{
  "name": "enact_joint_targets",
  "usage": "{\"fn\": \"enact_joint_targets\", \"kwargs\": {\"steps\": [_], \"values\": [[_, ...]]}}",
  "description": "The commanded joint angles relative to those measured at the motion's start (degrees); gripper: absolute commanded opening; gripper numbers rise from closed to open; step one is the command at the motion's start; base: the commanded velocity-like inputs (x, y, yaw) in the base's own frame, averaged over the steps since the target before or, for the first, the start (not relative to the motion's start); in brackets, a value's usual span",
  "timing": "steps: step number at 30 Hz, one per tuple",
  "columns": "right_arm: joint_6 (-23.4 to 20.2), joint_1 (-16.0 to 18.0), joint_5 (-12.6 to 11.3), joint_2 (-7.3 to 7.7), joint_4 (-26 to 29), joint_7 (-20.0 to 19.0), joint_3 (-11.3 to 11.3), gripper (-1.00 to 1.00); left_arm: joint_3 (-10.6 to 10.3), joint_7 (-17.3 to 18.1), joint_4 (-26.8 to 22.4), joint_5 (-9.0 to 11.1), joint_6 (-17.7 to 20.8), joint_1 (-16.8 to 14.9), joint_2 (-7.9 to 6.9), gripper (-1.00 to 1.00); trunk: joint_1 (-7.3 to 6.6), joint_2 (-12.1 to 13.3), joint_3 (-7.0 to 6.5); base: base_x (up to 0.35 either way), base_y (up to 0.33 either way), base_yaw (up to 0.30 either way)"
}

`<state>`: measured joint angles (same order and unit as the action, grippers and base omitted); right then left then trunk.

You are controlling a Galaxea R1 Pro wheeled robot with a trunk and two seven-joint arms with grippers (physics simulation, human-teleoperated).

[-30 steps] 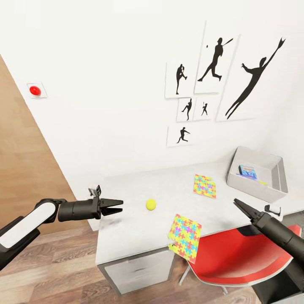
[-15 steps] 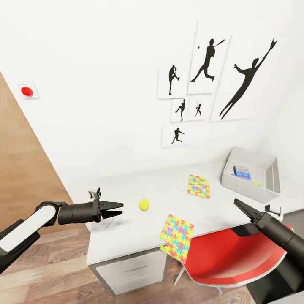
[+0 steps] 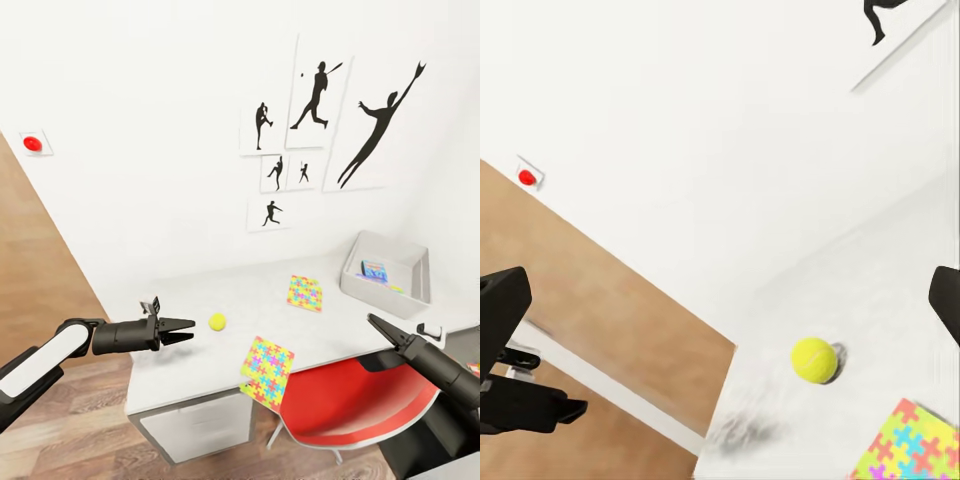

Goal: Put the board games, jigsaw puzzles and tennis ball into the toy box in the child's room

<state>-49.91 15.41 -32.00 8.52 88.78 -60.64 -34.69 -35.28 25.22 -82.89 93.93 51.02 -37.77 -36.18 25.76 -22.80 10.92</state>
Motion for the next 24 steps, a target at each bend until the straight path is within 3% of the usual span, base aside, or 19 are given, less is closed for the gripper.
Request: {"fn": "enact_joint_targets", "kwargs": {"steps": [1, 12, 24], "values": [[-0.28, 0.05, -0.08, 0.01, -0.01, -0.11, -0.04, 1.00, -0.14, 0.18, 0.01, 0.02, 0.06, -0.11, -0.04, 1.00, 0.03, -0.12, 0.12, -0.083, -0.268, 0.000], [-0.16, 0.05, -0.08, -0.05, 0.05, -0.35, 0.03, 1.00, -0.14, 0.06, 0.01, 0.02, 0.06, -0.11, -0.03, 1.00, 0.03, -0.12, 0.09, -0.074, -0.257, 0.005], [1.21, 0.05, -0.08, -0.04, 0.17, -1.00, -0.02, 1.00, -0.15, -0.04, 0.01, 0.02, 0.05, -0.11, 0.26, 1.00, 0.03, -0.12, -0.44, -0.005, -0.025, 0.192]]}}
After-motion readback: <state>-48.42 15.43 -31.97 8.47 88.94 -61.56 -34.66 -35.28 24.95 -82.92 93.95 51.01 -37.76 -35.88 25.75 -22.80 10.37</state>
